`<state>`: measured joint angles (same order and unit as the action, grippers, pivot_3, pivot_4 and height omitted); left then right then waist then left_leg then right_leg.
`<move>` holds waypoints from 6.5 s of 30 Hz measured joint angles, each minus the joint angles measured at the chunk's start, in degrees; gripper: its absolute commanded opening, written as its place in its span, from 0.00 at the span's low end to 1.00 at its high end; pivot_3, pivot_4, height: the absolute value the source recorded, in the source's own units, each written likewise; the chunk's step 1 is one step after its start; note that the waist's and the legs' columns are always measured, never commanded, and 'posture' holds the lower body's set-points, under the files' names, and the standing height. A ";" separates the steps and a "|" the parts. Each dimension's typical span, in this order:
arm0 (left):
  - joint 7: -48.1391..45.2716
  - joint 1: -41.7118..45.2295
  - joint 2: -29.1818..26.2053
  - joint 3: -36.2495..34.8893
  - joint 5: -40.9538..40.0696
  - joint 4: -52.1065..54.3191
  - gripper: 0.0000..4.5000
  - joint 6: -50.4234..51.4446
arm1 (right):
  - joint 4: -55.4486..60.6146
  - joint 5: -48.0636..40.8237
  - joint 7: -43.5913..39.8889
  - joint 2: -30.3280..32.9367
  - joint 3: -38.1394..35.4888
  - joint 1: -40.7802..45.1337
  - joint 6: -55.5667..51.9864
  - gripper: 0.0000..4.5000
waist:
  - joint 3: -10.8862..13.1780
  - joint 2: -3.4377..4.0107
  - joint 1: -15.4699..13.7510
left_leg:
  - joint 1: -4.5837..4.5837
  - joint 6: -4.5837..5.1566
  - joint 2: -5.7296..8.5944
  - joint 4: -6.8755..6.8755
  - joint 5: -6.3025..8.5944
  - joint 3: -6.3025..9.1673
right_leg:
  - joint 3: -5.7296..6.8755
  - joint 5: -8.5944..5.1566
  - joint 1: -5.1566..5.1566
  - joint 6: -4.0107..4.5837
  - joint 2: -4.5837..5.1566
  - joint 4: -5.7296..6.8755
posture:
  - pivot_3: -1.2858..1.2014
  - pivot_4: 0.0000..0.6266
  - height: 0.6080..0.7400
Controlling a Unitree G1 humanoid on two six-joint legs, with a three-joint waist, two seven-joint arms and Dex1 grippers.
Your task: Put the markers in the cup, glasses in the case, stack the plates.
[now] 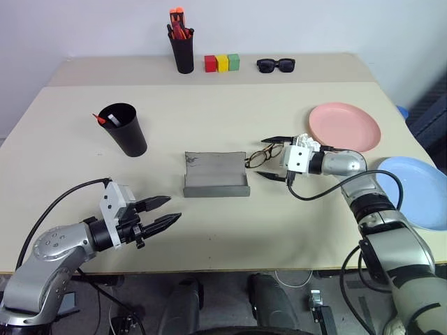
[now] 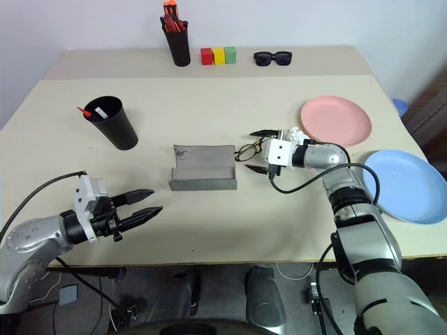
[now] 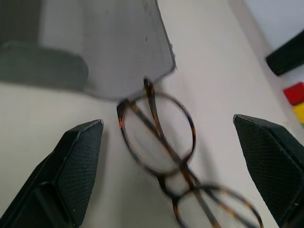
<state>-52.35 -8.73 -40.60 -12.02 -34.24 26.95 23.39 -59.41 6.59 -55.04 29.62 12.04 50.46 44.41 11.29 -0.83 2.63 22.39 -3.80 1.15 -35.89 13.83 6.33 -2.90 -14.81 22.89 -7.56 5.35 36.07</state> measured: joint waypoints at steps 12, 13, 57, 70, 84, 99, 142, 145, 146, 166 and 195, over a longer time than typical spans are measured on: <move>0.02 -2.46 0.00 -0.35 0.09 0.25 0.56 -0.18 | -7.60 2.27 -0.72 -1.50 -0.02 4.22 -0.05 0.26 | 0.02 0.03 0.07 | -0.01 0.00 0.00 0.01 0.00 0.01 | 0.00 0.00 0.01 -0.01 0.00 0.04 | 0.52 0.24 1.00; 0.04 -2.67 0.00 -0.52 0.09 0.27 0.56 -0.23 | -7.68 2.24 -1.15 -1.43 -0.10 4.84 -0.05 0.15 | 0.01 0.02 0.13 | -0.03 0.00 0.00 0.01 0.00 0.01 | 0.00 0.00 0.01 -0.01 0.00 0.05 | 0.52 0.24 1.00; -3.81 2.73 0.57 3.65 1.31 -5.09 0.56 -1.84 | 36.65 -47.56 -37.02 27.78 5.93 -6.97 -85.32 0.02 | 0.20 0.31 -0.22 | 0.11 0.01 0.01 -0.10 0.01 -0.05 | 0.01 0.00 0.09 -0.02 0.04 0.00 | 0.52 0.24 1.00; -2.50 -4.87 -0.57 0.57 0.98 -0.03 0.56 -1.09 | 38.89 -56.43 -36.93 29.88 29.29 -3.84 -89.35 0.02 | 0.23 0.33 -0.26 | 0.26 0.01 0.00 -0.12 0.02 -0.05 | 0.02 0.00 0.27 -0.02 0.06 0.03 | 0.52 0.24 1.00; 0.16 -7.34 -0.18 -0.47 -0.07 2.93 0.56 -0.23 | 37.21 -57.42 -36.95 27.32 37.05 -0.48 -85.66 0.02 | 0.22 0.32 -0.21 | 0.27 0.01 0.00 -0.13 0.02 -0.08 | 0.02 0.01 0.31 -0.04 0.05 0.04 | 0.52 0.24 1.00; 1.36 -8.89 0.08 -0.66 -0.16 4.23 0.56 -0.24 | 26.72 -51.84 -37.31 20.55 36.01 -0.40 -76.18 0.99 | 0.22 0.33 -0.17 | 0.27 0.01 0.00 -0.12 0.02 -0.08 | 0.02 0.01 0.30 -0.05 0.05 0.05 | 0.52 0.24 1.00; -7.79 17.75 5.88 12.29 6.34 -19.68 0.56 -6.78 | 74.39 -27.52 4.37 8.36 -15.73 -55.13 -44.67 0.99 | 0.11 0.15 -1.81 | 0.04 0.00 0.01 -0.24 0.00 -0.03 | 0.02 0.06 -0.09 -0.01 0.02 0.03 | 0.52 0.24 1.00; -7.89 17.79 5.97 12.34 6.49 -19.72 0.56 -6.89 | 74.52 -29.60 1.57 9.04 -15.81 -55.82 -45.47 0.99 | 0.11 0.15 -1.52 | -0.03 0.00 -0.01 -0.23 0.00 -0.03 | 0.01 0.05 -0.11 0.02 0.00 0.06 | 0.52 0.24 1.00; -7.88 17.77 5.99 12.35 6.53 -19.71 0.56 -6.90 | 74.57 -30.22 0.92 9.17 -15.81 -55.78 -45.93 0.99 | 0.11 0.15 -1.52 | -0.03 0.00 -0.01 -0.22 0.00 -0.02 | 0.01 0.05 -0.10 0.02 0.00 0.06 | 0.52 0.24 1.00; -6.09 14.12 5.87 11.66 6.47 -15.93 0.56 -6.48 | 79.15 -36.96 -4.17 10.20 -13.72 -51.46 -60.44 0.99 | 0.11 0.15 -1.83 | 0.01 0.00 0.00 -0.22 0.00 0.00 | 0.02 0.04 -0.10 0.01 0.01 0.02 | 0.52 0.24 1.00; -4.89 12.80 4.60 10.35 6.10 -12.60 0.56 -4.76 | 46.89 -9.20 20.24 1.42 -14.33 -28.90 -23.24 0.99 | 0.09 0.11 -1.64 | 0.01 -0.03 0.00 -0.04 -0.03 0.01 | 0.05 0.20 -0.02 -0.14 0.01 0.04 | 0.52 0.24 1.00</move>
<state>-57.24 4.07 -36.00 -1.67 -28.13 14.35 18.63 -12.52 -2.61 -34.79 31.04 -2.29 21.56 21.17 11.39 -0.72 0.99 22.41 -3.83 1.15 -35.93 13.80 6.35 -2.85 -14.61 22.87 -7.70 5.35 36.11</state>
